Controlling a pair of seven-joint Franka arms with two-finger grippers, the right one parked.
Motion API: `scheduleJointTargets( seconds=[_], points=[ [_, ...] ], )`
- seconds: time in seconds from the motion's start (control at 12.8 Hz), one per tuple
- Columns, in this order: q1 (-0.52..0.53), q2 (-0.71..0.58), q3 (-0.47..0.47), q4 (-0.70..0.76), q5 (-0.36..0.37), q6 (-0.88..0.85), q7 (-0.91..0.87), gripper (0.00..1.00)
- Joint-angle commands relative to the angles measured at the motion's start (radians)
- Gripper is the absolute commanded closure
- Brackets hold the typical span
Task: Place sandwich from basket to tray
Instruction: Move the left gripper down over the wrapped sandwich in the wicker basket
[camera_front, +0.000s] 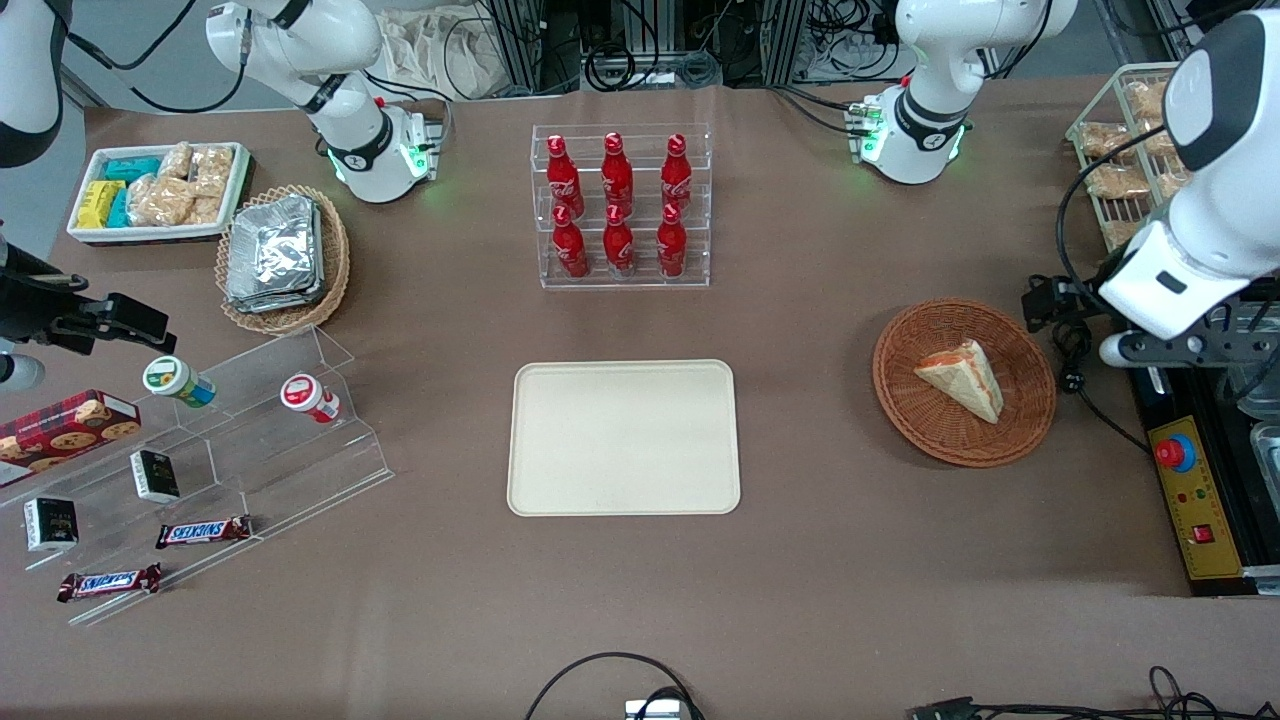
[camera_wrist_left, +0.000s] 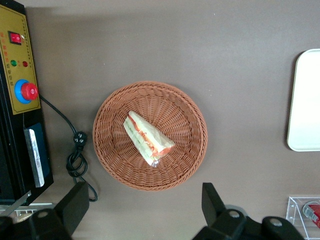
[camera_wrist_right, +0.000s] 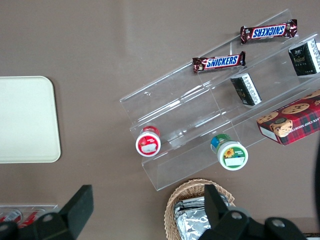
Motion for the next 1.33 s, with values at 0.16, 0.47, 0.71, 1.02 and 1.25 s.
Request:
scheduleJointTargets(
  seconds=[0.16,0.47,0.71,1.02,1.25],
  points=[
    [0.000,0.066,-0.002,0.099,0.020,-0.067,0.002,0.00],
    [-0.003,0.073,-0.003,0.020,0.027,0.003,-0.315,0.00],
    [0.011,0.012,0.000,-0.186,0.013,0.184,-0.573,0.00],
    [0.014,-0.031,0.006,-0.443,0.019,0.426,-0.754,0.00],
    [0.014,-0.030,0.013,-0.557,0.024,0.534,-0.783,0.00]
  ],
)
